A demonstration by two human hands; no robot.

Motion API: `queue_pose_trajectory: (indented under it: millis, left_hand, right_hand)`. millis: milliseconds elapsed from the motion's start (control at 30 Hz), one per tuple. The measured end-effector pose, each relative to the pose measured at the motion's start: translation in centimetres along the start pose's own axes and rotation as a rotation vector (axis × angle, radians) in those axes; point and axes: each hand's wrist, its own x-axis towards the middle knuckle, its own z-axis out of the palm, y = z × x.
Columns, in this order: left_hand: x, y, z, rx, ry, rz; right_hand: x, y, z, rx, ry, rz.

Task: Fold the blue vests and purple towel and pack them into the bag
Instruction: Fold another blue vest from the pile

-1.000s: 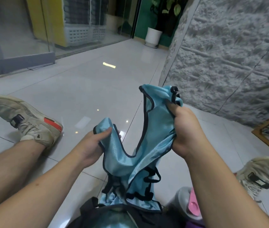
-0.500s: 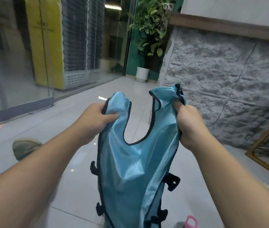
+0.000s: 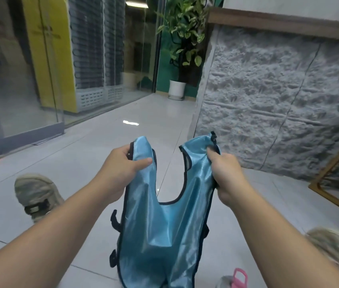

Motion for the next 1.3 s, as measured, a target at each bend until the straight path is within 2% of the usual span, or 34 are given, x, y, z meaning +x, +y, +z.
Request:
queue_pose_trajectory:
  millis: [300, 467, 633, 767, 1000, 1100, 1200, 1300]
  left_hand:
    - [-2.0, 0.3, -0.8, -0.257, -0.121, -0.100]
    - [-2.4, 0.0, -0.3, -0.167, -0.084, -0.098]
    - [-2.3, -0.3, 0.3, -0.028, 0.046, -0.049]
    - [-2.3, -0.2, 1.2, 0.007, 0.132, 0.016]
    - [-3.9, 0.9, 3.5, -0.017, 0.107, 0.036]
    - [-5.0, 2.1, 4.1, -0.042, 0.032, 0.014]
    - [-5.9, 3.3, 4.5, -0.093, -0.124, -0.066]
    - [-6.3, 3.8, 4.3, -0.197, -0.244, -0.108]
  right_hand:
    - [-0.4, 1.6, 0.0, 0.148, 0.016, 0.078]
    - [-1.1, 1.9, 0.9, 0.118, -0.042, 0.032]
    - [-1.3, 2.2, 1.7, 0.071, -0.034, 0.017]
    - [-2.3, 2.2, 3.3, -0.033, -0.111, -0.036]
    - [-4.5, 2.7, 5.3, -0.180, -0.245, -0.122]
    - [-5.2, 2.6, 5.3, -0.230, -0.309, -0.187]
    - [-5.8, 2.3, 4.9, -0.243, -0.357, -0.259]
    - [-5.5, 2.3, 4.3, -0.208, -0.271, -0.310]
